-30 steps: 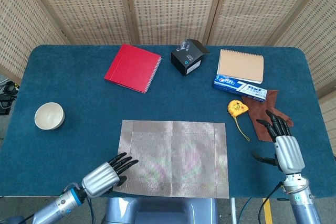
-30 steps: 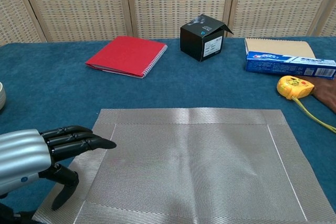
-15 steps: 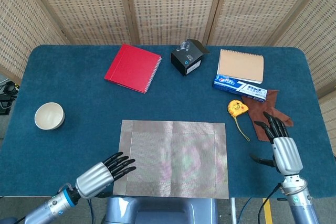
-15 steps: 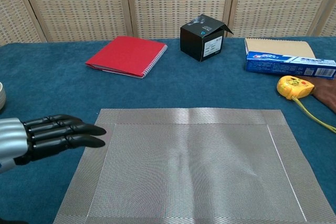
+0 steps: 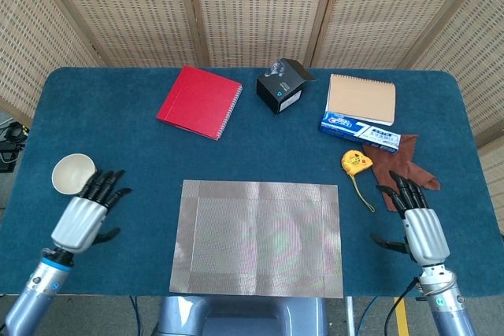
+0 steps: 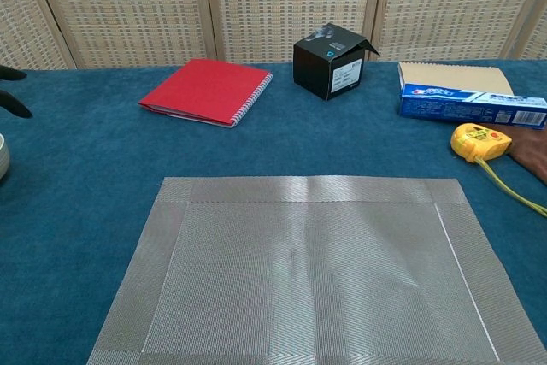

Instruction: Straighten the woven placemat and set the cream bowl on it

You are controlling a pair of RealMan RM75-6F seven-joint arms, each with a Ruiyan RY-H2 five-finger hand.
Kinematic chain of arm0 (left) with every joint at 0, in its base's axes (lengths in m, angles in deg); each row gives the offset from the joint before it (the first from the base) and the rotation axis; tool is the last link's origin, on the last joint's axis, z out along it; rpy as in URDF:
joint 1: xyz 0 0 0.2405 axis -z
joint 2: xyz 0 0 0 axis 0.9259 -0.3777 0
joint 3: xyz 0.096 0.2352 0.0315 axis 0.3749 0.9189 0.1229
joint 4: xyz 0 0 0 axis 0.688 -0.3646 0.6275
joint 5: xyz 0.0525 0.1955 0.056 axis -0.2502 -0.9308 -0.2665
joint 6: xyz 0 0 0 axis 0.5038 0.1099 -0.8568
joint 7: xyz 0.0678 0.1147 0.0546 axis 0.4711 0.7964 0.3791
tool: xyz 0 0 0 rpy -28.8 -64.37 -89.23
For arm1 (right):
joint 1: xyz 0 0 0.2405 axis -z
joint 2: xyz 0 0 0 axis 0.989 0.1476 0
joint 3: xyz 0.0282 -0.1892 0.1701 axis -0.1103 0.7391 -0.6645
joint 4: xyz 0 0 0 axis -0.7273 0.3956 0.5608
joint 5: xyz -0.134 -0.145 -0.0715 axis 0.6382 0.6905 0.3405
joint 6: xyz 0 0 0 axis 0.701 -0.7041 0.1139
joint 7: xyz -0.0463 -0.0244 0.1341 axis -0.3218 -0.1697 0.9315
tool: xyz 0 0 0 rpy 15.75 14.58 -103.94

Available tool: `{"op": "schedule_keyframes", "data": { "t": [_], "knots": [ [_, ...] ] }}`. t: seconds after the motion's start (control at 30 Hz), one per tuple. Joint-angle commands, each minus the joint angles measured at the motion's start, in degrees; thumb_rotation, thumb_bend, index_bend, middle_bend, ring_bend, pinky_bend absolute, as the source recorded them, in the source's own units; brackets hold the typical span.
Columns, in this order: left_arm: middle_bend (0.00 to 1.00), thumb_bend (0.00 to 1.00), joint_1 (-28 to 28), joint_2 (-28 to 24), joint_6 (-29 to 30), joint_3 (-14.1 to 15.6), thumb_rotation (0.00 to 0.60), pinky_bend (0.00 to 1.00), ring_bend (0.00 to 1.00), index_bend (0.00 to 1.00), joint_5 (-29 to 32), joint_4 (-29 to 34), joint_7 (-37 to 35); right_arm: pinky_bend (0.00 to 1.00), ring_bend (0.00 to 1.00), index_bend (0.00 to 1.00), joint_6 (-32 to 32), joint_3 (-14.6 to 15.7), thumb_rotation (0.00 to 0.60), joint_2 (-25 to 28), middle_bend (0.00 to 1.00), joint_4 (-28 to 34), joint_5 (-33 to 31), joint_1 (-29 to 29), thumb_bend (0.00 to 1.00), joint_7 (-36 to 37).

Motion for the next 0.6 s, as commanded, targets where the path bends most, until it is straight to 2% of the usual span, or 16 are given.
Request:
{"op": "schedule_keyframes", "data": {
  "t": [0.03,0.27,0.33,0.6],
  "knots": [
    [0.0,0.13,-1.48,-0.36,-2.54,-3.46,0.6,0.0,0.0,0.22,6.54,-4.98,-0.71,0.0,0.0,0.22,-0.07,0.12,0.6,-0.08,0.0,0.02,0.1,0.0,0.15,-0.21],
    [0.0,0.13,-1.58,1.32,-8.78,-5.62,0.6,0.0,0.0,0.22,13.11,-13.53,-3.56,0.0,0.0,0.22,-0.17,0.2,0.6,-0.32,0.0,0.06,-0.03,0.03,0.15,-0.82],
    [0.0,0.13,-1.7,2.53,-10.91,-5.96,0.6,0.0,0.0,0.23,15.2,-17.66,-3.24,0.0,0.0,0.22,-0.2,0.19,0.6,-0.34,0.0,0.04,-0.13,0.04,0.15,-0.88],
    [0.0,0.18,-0.48,6.57,-16.07,-7.57,0.6,0.0,0.0,0.3,17.16,-26.82,-5.12,0.0,0.0,0.22,-0.54,0.45,0.6,-0.53,0.0,0.06,-0.03,-0.02,0.15,-1.39]
  ]
}}
